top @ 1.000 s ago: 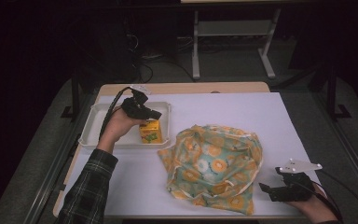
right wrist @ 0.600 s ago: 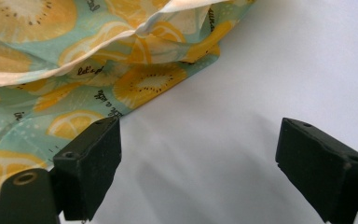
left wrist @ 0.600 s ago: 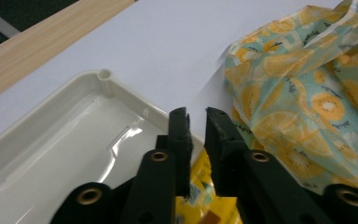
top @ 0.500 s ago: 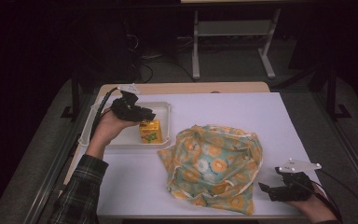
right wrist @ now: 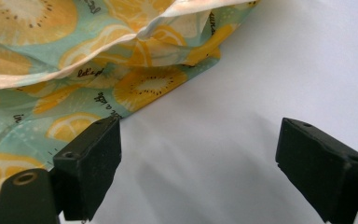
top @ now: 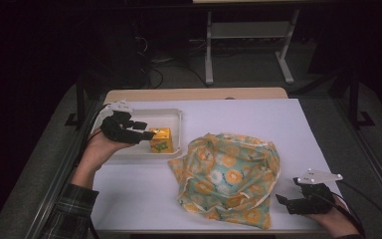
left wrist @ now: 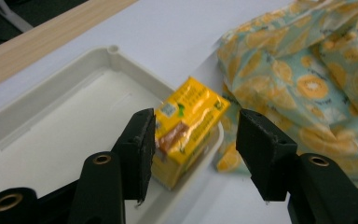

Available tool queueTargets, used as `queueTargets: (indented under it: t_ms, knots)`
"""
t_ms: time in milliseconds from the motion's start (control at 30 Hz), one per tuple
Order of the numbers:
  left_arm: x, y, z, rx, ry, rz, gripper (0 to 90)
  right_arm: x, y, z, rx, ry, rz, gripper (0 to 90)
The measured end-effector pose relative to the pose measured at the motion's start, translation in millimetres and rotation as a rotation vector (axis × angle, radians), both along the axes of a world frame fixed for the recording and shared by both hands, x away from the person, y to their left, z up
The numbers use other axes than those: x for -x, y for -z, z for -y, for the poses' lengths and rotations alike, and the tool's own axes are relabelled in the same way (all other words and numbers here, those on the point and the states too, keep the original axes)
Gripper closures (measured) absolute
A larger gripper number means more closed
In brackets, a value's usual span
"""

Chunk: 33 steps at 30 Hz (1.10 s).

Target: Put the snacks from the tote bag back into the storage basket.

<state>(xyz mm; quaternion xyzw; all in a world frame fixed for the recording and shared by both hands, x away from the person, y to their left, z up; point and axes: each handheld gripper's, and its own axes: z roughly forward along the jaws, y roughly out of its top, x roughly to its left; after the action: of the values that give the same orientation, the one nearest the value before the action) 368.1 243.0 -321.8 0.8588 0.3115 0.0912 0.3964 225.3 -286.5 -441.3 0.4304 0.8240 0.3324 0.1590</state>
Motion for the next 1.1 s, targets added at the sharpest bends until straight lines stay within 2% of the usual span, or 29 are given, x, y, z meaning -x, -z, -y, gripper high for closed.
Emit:
queueTargets:
  t_ms: [400,800,1100]
  knots:
    - [44.4,19.9,-14.8,-0.077,-0.013,-0.015,38.2,-0.1,-0.4,-1.2,0.000,-0.013,0.011,13.7]
    - [88.3,48.1,-31.5,-0.092,-0.049,-0.017,28.1,-0.6,0.1,-2.0,0.002,-0.020,0.017,13.7]
    - [110.8,67.1,-47.4,-0.110,-0.087,0.018,23.2,-0.1,0.1,-2.3,0.000,-0.018,0.019,13.7]
